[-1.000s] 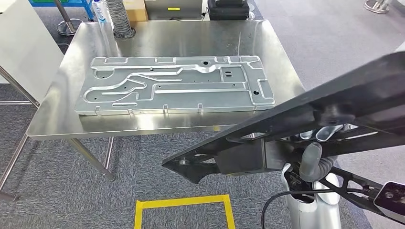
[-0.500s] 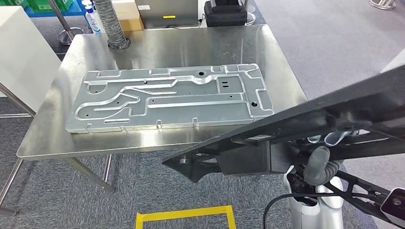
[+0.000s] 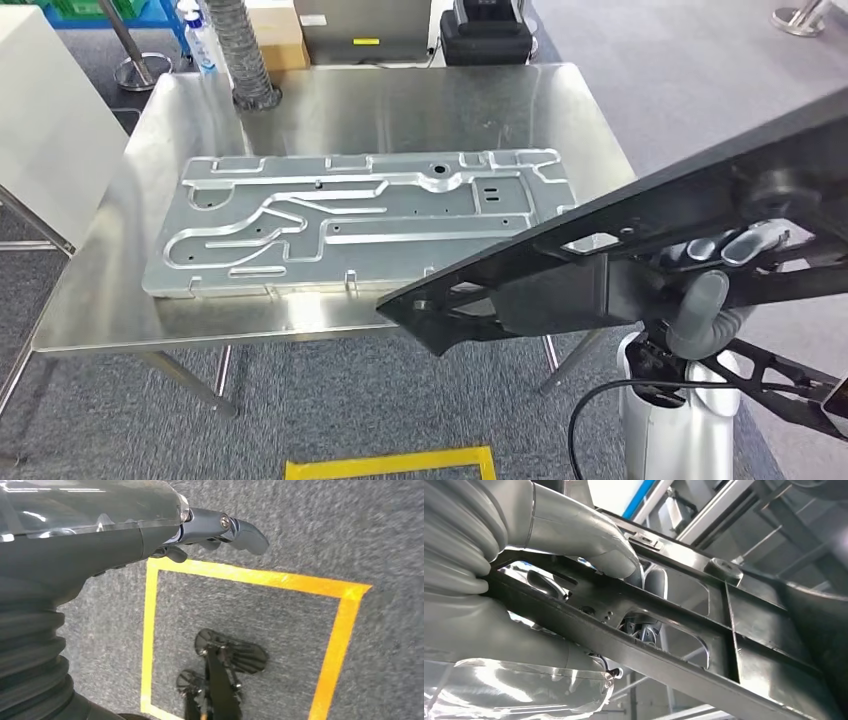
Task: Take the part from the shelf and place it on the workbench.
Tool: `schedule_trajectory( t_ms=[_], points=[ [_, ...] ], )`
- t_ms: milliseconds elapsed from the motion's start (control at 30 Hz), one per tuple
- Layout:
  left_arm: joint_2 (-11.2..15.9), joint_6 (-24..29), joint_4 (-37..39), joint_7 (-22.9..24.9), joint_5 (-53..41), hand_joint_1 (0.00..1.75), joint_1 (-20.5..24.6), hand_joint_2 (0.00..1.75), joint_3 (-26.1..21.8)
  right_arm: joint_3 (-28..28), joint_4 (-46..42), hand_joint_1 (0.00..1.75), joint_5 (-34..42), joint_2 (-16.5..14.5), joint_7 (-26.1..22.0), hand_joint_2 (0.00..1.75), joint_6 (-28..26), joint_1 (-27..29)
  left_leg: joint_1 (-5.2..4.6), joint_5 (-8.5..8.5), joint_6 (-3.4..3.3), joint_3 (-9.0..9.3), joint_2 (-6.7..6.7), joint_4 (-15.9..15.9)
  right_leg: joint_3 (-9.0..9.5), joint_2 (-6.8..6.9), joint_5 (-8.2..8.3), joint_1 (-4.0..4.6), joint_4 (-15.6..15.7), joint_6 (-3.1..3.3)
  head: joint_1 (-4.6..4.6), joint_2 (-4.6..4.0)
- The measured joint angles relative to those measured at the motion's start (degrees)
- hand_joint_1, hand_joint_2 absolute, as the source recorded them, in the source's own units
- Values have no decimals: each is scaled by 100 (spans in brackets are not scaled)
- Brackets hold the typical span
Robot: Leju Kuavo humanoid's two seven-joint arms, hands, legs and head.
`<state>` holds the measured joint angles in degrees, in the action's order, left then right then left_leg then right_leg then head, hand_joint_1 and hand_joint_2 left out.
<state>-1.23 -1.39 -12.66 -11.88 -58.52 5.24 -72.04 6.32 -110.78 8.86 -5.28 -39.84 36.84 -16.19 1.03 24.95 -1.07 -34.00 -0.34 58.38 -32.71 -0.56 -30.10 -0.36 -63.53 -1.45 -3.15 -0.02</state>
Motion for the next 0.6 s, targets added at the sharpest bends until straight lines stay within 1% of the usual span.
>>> schedule_trajectory(
  t_ms=[67, 100, 133, 167, 200, 233, 267, 300, 333, 367, 433, 467, 500, 533, 567, 600],
  points=[
    [-1, -5, 0, -19, 6, 0, 3, 175, 0, 125, 209, 175, -81, 20, -1, 175, -188, -134, -5, 58, -32, 44, 1, -3, -502, 16, -277, -9, -763, -53, 1, 0],
    [-1, -8, 0, -29, 7, 0, 1, 175, 0, 182, 341, 175, -154, 45, 1, 175, -335, -199, -8, 89, -38, 74, 0, -2, -724, 21, -369, -12, -1045, -66, 1, 0],
    [-1, -10, 0, -40, 8, 0, -1, 175, 0, 232, 467, 175, -263, 81, 3, 175, -528, -261, -12, 121, -40, 114, -3, -2, -856, 23, -355, -11, -1142, -62, 1, 0],
    [-1, -10, 0, -51, 9, 0, -4, 175, 0, 273, 605, 175, -419, 127, 3, 175, -803, -348, -18, 155, -39, 167, -8, -1, -875, 24, -204, -5, -1012, -42, 1, 0],
    [-2, -11, 0, -66, 8, 0, -4, 175, 0, 300, 762, 175, -629, 184, 5, 175, -1184, -469, -28, 192, -35, 230, -12, -2, -797, 25, 59, 6, -682, -5, 1, 0],
    [-8, -13, 0, -84, 2, 0, -3, 175, 0, 316, 944, 175, -914, 257, 7, 175, -1699, -624, -36, 230, -30, 280, -15, -8, -676, 26, 372, 26, -248, 50, 1, 0],
    [-21, -17, 1, -105, -7, 0, 3, 175, 0, 315, 1161, 175, -1270, 352, 9, 175, -2319, -815, -50, 264, -18, 322, -17, -14, -564, 28, 585, 49, 129, 104, 1, 0],
    [-34, -22, 1, -127, -19, 0, 11, 175, 0, 297, 1390, 175, -1655, 459, 17, 175, -2954, -1020, -57, 290, -1, 337, -17, -24, -490, 28, 716, 69, 390, 148, 1, 0],
    [-46, -29, 2, -146, -32, 0, 16, 175, 0, 260, 1621, 175, -2063, 573, 48, 175, -3558, -1224, -63, 297, 23, 344, -15, -25, -463, 24, 766, 86, 524, 182, 3, 0],
    [-54, -37, 2, -158, -49, 0, 20, 175, 1, 205, 1838, 175, -2472, 687, 111, 175, -4067, -1429, -72, 291, 56, 360, -12, -29, -450, 20, 742, 95, 553, 200, 4, 0],
    [-52, -55, 3, -169, -87, 0, 23, 175, 4, 43, 2209, 175, -3244, 876, 322, 175, -4783, -1814, -87, 305, 115, 377, -5, 16, -369, 13, 780, 62, 635, 235, 7, 0],
    [-53, -68, 3, -172, -111, 0, 29, 175, 8, -68, 2369, 175, -3629, 949, 459, 175, -5007, -2009, -89, 357, 139, 330, -3, 136, -315, 15, 776, 41, 666, 253, 6, 0],
    [-53, -80, 3, -173, -127, 0, 38, 175, 10, -211, 2528, 175, -4040, 999, 615, 175, -5179, -2203, -85, 457, 157, 216, -3, 365, -270, 14, 770, 21, 693, 270, 5, 0],
    [-54, -88, 3, -174, -143, 0, 45, 175, 12, -401, 2687, 175, -4469, 1028, 789, 175, -5297, -2395, -71, 598, 178, 30, -2, 701, -248, 9, 757, 23, 702, 290, 5, 0],
    [-53, -96, 3, -173, -158, 0, 52, 175, 14, -613, 2848, 175, -4921, 1045, 980, 175, -5373, -2579, -61, 753, 202, -195, -1, 1072, -243, -1, 742, 27, 698, 307, 5, 0],
    [-52, -98, 2, -173, -172, 0, 57, 175, 15, -864, 3025, 175, -5381, 1046, 1187, 175, -5397, -2756, -51, 867, 226, -414, -1, 1388, -241, -14, 726, 32, 688, 318, 5, 0]
  ],
)
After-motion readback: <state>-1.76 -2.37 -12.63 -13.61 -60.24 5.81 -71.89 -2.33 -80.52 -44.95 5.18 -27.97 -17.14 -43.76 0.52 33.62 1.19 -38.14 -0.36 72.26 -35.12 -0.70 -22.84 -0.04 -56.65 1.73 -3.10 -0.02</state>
